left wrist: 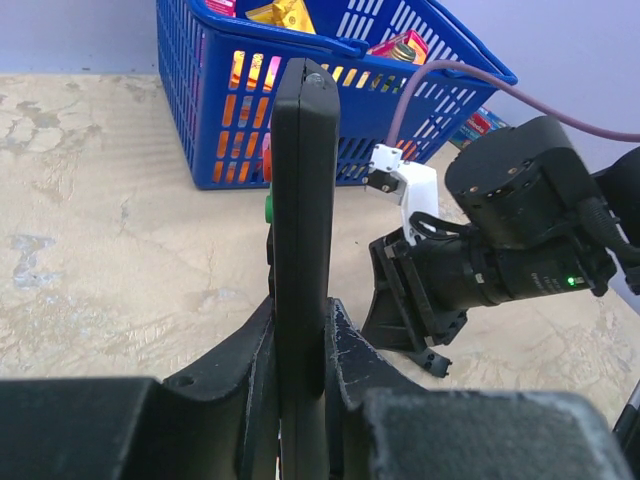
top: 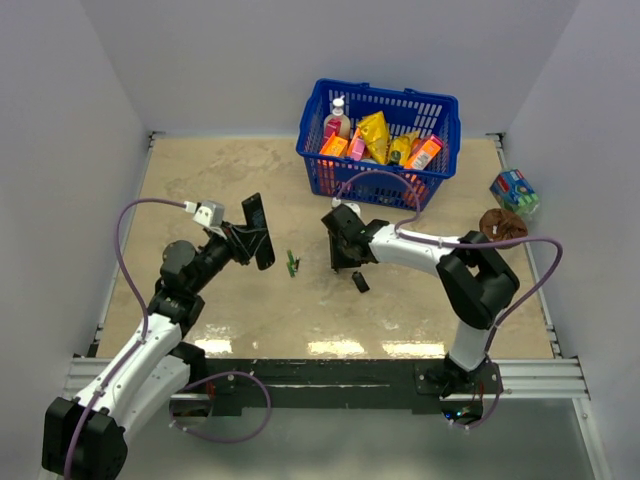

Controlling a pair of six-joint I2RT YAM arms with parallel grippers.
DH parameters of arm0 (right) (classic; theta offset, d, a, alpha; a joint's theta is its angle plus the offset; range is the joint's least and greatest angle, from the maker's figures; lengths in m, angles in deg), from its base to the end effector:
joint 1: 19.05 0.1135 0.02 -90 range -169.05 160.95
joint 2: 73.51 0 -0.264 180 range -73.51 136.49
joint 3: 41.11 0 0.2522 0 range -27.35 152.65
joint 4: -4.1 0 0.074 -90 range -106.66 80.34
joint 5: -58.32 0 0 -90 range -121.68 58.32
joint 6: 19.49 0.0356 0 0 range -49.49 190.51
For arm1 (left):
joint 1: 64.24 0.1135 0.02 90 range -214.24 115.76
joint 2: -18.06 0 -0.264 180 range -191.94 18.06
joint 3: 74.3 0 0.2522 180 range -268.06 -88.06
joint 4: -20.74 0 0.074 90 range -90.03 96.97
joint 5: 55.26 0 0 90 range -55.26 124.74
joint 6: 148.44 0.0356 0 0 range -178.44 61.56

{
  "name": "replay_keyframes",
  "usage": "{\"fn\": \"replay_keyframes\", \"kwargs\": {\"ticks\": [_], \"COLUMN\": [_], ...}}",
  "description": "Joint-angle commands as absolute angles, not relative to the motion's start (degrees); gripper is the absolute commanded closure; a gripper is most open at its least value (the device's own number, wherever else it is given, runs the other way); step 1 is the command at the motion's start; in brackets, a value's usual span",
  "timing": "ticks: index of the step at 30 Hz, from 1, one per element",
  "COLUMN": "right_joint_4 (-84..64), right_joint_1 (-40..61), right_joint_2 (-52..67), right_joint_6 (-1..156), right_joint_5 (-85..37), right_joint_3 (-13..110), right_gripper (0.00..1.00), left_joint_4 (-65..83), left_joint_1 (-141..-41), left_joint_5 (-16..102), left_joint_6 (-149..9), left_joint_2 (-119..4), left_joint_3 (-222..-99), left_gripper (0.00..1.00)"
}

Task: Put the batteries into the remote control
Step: Pick up the battery from the center of the board.

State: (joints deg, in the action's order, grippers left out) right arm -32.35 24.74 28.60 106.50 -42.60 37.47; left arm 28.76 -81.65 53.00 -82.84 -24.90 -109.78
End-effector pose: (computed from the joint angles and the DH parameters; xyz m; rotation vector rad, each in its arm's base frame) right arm 0.2654 0.2450 0.1766 -0.1107 2.6073 0.2573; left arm 0.1729 -0.0659 0.2616 0.1616 1.6136 -0.8169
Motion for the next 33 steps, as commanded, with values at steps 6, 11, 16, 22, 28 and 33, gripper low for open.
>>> {"fn": "replay_keyframes", "kwargs": {"ticks": [6,11,16,22,28,33], "right_joint_4": [-32.9,-33.6,-34.3,-35.8,-33.7,-28.0], "right_joint_1": [24.1,24.1,24.0,24.0,24.2,24.3], "right_joint_2": [32.5,35.2,35.7,36.9,35.3,27.9], "right_joint_6": [108.0,108.0,107.7,105.7,101.6,97.9], "right_joint_5": [-44.7,-45.3,-45.9,-47.1,-47.8,-46.5], "right_joint_3": [43.0,44.2,44.1,45.0,44.6,41.1], "right_gripper": [0.71,0.73,0.78,0.82,1.00,1.00], "left_joint_4": [32.8,32.6,32.4,32.4,32.7,37.7], "left_joint_1": [-82.3,-82.5,-82.6,-82.5,-83.0,-83.0], "left_joint_5": [53.8,53.9,53.5,53.5,53.5,51.2], "left_joint_6": [-81.4,-81.2,-81.2,-81.5,-82.9,-89.4], "left_joint_2": [-24.5,-24.6,-24.5,-24.7,-24.8,-26.1], "left_joint_3": [-110.2,-110.3,-110.4,-110.4,-110.0,-107.2], "left_gripper": [1.00,1.00,1.00,1.00,1.00,1.00]}}
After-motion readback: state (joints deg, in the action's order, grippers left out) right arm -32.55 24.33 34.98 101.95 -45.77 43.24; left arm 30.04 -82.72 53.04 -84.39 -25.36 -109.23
